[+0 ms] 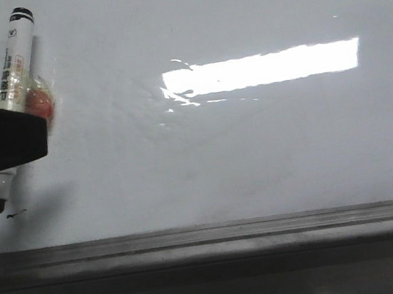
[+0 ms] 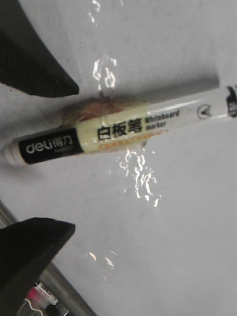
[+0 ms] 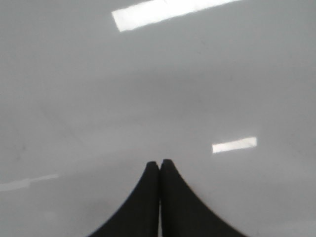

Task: Write number 6 on whiteboard

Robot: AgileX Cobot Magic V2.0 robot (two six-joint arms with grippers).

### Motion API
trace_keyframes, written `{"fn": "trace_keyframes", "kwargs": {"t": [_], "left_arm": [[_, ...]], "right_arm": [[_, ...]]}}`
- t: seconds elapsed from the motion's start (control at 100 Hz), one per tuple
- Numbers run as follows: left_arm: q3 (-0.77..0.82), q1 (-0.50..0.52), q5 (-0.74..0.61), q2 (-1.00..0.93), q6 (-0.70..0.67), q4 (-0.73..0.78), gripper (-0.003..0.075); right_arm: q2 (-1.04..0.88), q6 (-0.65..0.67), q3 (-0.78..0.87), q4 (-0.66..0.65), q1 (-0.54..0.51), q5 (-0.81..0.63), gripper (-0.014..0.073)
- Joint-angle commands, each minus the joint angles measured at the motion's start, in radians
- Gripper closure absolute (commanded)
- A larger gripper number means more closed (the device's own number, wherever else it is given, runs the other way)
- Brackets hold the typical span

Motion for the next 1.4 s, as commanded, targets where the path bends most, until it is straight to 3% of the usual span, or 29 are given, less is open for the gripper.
{"fn": "trace_keyframes", "kwargs": {"t": [0.0,0.13,0.4,0.7,0.9,1.03,1.14,1.23,1.39], "left_arm": [[-0.027,-0.004,-0.114,0.025,-0.003,-0.023,0.0241],[-0.027,-0.004,-0.117,0.046,-0.003,-0.094,0.0319],[-0.026,-0.004,-0.094,0.052,-0.003,-0.186,0.0741],[-0.026,-0.008,-0.073,0.036,0.022,-0.156,0.0739],[-0.032,-0.031,-0.017,-0.025,0.022,-0.082,0.0739],[-0.056,-0.064,0.059,-0.068,0.025,0.096,0.0739],[-0.081,-0.093,0.131,-0.09,0.025,0.152,0.0739],[-0.102,-0.115,0.17,-0.093,0.025,0.222,0.0739],[-0.125,-0.164,0.166,-0.093,0.025,0.341,0.0739]], "right_arm": [[0.019,-0.004,-0.034,0.0,-0.005,-0.08,0.0657],[0.019,-0.004,-0.034,0.0,-0.005,-0.078,0.0657],[0.019,-0.004,-0.034,0.006,-0.005,-0.081,0.0657],[0.021,-0.004,-0.034,0.006,0.092,-0.062,0.0657],[0.039,-0.006,-0.046,0.006,0.293,-0.026,0.0657],[0.088,-0.019,-0.049,0.006,0.463,-0.022,0.0657],[0.137,-0.058,-0.065,0.006,0.583,-0.02,0.0652],[0.185,-0.085,-0.1,0.006,0.68,-0.018,0.059],[0.289,-0.087,-0.196,0.0,0.838,-0.018,0.0363]]}}
